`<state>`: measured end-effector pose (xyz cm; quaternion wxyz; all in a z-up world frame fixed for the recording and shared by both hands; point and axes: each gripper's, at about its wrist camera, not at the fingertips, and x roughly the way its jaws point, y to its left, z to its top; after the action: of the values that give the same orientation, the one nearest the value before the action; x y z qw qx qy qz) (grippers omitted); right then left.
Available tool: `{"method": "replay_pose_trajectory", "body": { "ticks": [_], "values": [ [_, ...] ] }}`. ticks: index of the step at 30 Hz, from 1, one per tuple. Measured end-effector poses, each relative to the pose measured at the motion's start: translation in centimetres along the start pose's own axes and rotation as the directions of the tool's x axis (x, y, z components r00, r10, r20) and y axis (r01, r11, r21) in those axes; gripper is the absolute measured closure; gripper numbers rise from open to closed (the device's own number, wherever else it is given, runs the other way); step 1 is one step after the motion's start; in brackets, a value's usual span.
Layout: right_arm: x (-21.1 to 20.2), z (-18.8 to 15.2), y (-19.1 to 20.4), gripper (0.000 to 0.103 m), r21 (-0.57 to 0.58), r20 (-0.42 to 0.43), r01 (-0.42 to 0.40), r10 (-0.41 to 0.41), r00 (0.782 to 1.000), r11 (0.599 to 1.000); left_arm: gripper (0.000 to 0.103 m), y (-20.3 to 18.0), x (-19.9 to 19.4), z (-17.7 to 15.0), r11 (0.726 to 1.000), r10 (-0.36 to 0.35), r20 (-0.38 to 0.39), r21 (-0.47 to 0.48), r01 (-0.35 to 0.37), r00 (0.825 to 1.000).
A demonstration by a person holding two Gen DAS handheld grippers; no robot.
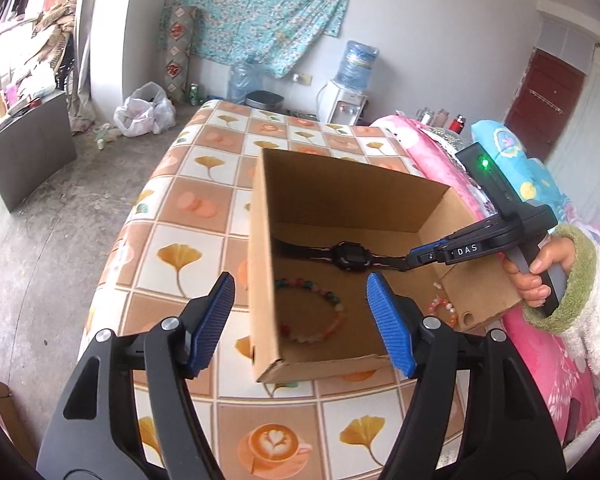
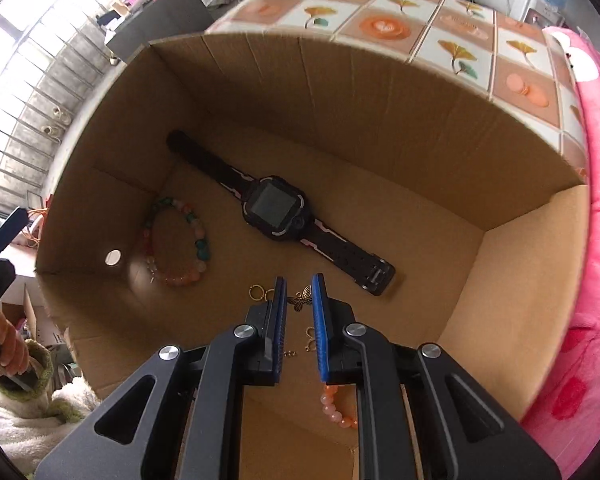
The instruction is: Organize jewelry
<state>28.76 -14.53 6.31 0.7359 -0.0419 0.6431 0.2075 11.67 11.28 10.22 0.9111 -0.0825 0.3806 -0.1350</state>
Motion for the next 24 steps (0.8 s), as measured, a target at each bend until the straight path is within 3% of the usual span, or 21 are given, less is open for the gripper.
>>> {"method": "replay_pose_trajectory", "body": {
  "ticks": [5, 8, 13, 15, 18, 21, 22, 24],
  "values": [
    [2.3, 0.9, -0.9, 0.089, 0.073, -0.064, 0.016, -0.012, 0.998, 0.997, 0.033, 1.0, -0.2, -0.6, 1.000, 0.004, 0.002, -0.021, -0.004, 1.000],
    [2.0, 0.9, -1.3, 0.089, 0.106, -0.059, 0.016, -0.009, 0.998, 0.994, 0.033, 1.4, -0.5, -0.8, 0.999, 0.007, 0.009, -0.031, -0.006, 1.000],
    [-1.2, 0.0, -1.0, 0.088, 0.132, 0.025, -0.012, 0.009, 1.000, 0.991, 0.031, 1.6, -0.7, -1.1, 0.999, 0.002, 0.012, -0.047, -0.001, 1.000],
    [-3.9, -1.0, -0.8, 0.083, 0.144, 0.111, -0.048, 0.032, 0.993, 0.988, 0.028, 1.5, -0.7, -1.3, 0.999, -0.007, 0.007, -0.050, 0.007, 1.000],
    [-8.5, -3.0, -1.4, 0.068, 0.178, 0.266, -0.082, 0.032, 0.963, 0.981, 0.024, 1.6, -0.5, -1.6, 0.998, -0.019, -0.003, -0.067, 0.019, 1.000],
    [-12.7, -6.6, -3.0, 0.047, 0.259, 0.422, -0.107, -0.012, 0.907, 0.960, 0.023, 2.5, 0.3, -1.9, 0.991, -0.021, -0.047, -0.133, 0.015, 0.999],
    [-13.5, -8.1, -3.9, 0.046, 0.294, 0.454, -0.124, -0.024, 0.891, 0.948, 0.023, 2.8, 0.8, -2.0, 0.988, -0.015, -0.076, -0.153, 0.003, 0.997],
    [-13.5, -10.5, -5.4, 0.046, 0.362, 0.467, -0.154, -0.035, 0.884, 0.919, 0.023, 3.4, 1.9, -2.2, 0.982, -0.032, -0.119, -0.189, 0.009, 0.992]
  ]
}}
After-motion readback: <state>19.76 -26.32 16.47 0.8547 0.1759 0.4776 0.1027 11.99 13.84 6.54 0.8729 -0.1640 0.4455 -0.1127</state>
